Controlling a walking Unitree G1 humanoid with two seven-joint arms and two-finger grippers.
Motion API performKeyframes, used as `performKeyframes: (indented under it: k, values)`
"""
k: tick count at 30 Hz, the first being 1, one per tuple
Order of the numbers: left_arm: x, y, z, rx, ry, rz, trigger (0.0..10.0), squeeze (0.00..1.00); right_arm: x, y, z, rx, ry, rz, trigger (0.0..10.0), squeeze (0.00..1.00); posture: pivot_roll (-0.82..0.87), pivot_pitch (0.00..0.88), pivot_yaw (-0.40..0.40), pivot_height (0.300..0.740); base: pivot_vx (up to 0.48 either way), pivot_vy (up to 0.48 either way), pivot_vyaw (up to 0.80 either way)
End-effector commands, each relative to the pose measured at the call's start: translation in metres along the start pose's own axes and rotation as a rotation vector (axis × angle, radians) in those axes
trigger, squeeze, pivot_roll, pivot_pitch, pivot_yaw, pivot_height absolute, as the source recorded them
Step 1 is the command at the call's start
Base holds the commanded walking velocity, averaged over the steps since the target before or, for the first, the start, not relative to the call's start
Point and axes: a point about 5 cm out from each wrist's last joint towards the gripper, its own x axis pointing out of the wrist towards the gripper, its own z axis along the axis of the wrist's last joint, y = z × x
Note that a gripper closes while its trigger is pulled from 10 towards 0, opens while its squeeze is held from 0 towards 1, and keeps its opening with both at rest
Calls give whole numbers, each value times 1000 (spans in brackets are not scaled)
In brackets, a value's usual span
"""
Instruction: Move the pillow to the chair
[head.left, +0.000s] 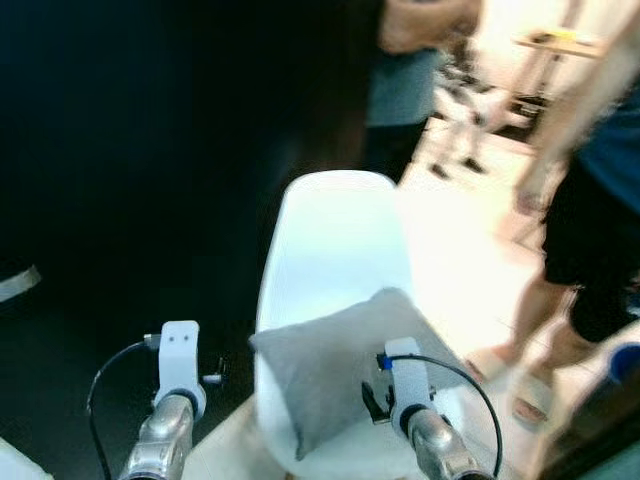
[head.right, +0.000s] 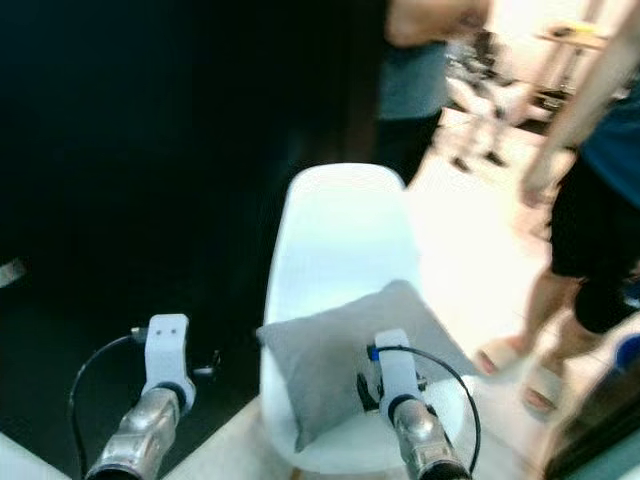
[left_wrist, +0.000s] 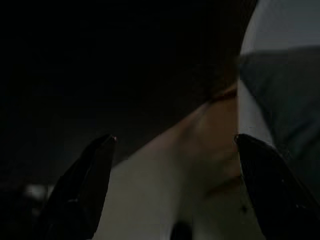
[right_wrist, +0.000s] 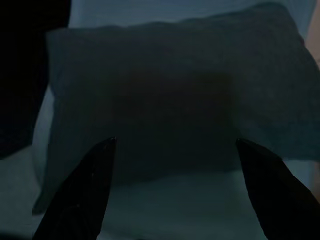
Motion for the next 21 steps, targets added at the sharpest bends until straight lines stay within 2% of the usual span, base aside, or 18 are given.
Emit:
performKeyframes:
  k: [1,20,21]
  values:
    - [1,-2,3,1,-2,-5,10000,0,-1,-1,-6,5,28,0,10000,0,161,49,-64,740,0,0,0]
    - [1,-5,0,24,15,-31,10000,0,-1,-3,-7,-22,44,-4,10000,0,157,44,-64,740,0,0,0]
    - [1,-6,0,29,14,-36,10000,0,-1,-4,-7,-7,45,-8,10000,0,154,43,-63,740,0,0,-800]
